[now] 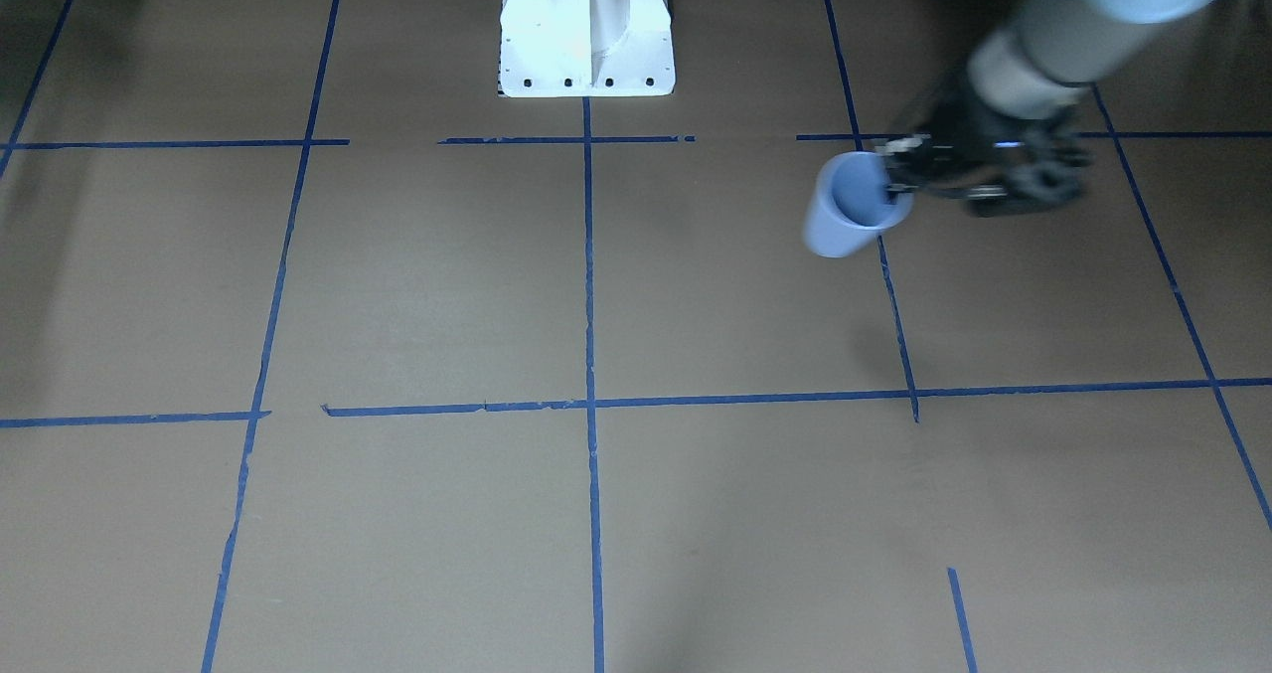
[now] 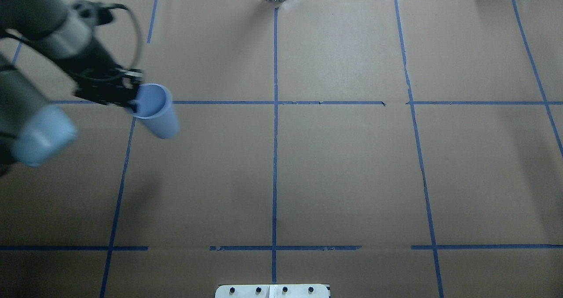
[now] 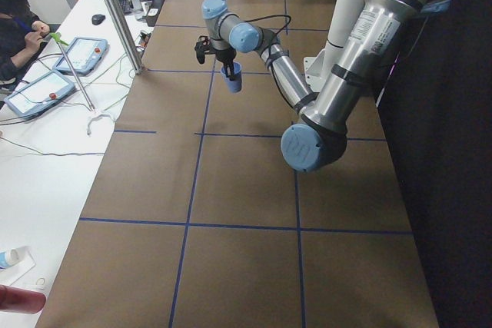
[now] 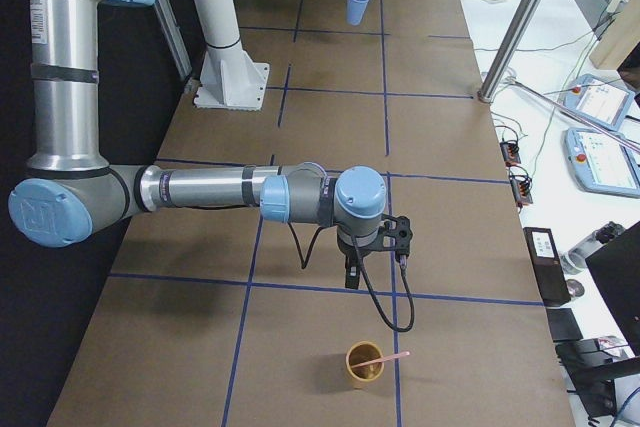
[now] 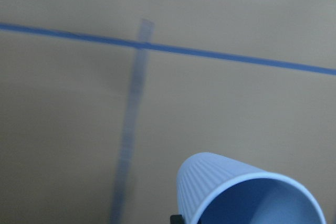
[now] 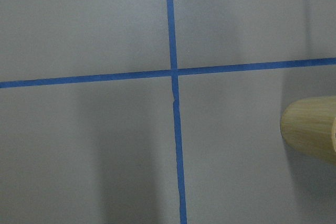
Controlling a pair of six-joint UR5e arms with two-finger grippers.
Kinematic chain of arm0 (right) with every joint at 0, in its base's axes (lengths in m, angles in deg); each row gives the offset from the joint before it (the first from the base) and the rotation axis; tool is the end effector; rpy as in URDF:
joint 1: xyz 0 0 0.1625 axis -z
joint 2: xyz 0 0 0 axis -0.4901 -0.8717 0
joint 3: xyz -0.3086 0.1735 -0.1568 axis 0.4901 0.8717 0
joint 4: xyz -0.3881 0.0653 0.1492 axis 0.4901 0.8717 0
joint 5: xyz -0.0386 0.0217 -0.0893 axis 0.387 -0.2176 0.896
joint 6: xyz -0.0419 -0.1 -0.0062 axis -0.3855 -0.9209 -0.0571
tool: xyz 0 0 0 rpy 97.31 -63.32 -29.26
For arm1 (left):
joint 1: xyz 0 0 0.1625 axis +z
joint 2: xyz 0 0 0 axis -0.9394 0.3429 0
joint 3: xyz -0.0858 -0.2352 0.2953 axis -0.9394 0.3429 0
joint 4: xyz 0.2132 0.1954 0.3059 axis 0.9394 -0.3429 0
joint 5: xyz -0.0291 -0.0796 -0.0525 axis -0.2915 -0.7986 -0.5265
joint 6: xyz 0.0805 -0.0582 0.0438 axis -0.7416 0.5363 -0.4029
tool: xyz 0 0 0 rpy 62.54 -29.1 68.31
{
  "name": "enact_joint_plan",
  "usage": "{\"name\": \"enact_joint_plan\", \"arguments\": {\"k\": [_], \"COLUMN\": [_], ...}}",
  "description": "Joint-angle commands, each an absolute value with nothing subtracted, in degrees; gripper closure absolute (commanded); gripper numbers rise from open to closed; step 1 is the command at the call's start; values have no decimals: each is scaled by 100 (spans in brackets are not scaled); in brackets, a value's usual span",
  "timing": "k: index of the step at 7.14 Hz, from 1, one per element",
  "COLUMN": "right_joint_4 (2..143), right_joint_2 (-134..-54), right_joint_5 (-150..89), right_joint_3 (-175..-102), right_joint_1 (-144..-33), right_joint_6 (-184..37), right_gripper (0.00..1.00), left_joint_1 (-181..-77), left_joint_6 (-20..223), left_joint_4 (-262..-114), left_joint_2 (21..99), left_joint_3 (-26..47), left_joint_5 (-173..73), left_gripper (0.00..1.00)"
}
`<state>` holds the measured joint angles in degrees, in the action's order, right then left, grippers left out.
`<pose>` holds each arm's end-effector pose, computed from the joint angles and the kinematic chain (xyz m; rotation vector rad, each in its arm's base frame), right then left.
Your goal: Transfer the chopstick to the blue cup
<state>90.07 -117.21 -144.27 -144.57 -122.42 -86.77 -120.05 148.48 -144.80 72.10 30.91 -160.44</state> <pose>0.0794 -0.4723 0.5840 0.0164 -0.8185 0.0918 0.3207 -0.4778 0.1791 -0.1697 0.9129 -0.1183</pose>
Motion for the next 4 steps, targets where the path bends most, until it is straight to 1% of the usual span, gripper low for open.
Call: {"name": "enact_joint_plan", "arguments": {"k": [1,2,3,4], "right_joint_4": [9025,9059,9025,9016], "right_joint_2": [-11601,-11505,-11574,-11574], "right_joint_5": [-14477,-14572,-14791,-14811], "right_joint_3": [-14472,-14455,-14429,-14455], "right_joint_1": [-12234,-12242,-12242,-12242], "right_joint_6": [-8660,-8669,-8669,-8669], "right_gripper": [0,0,0,0], "left_joint_1": [-11032,-10881,-10679,-10503], "left_joint_6": [16296,16501,16538,16538], "left_joint_4": [-15720,-16347,-16457,-16571], "left_joint_2": [8089,8290,8553,8660], "left_joint_3": [2118,1574,1177,991], "left_joint_5": [-15303,-15066,-14793,-14591], "left_gripper": [100,100,100,100]}}
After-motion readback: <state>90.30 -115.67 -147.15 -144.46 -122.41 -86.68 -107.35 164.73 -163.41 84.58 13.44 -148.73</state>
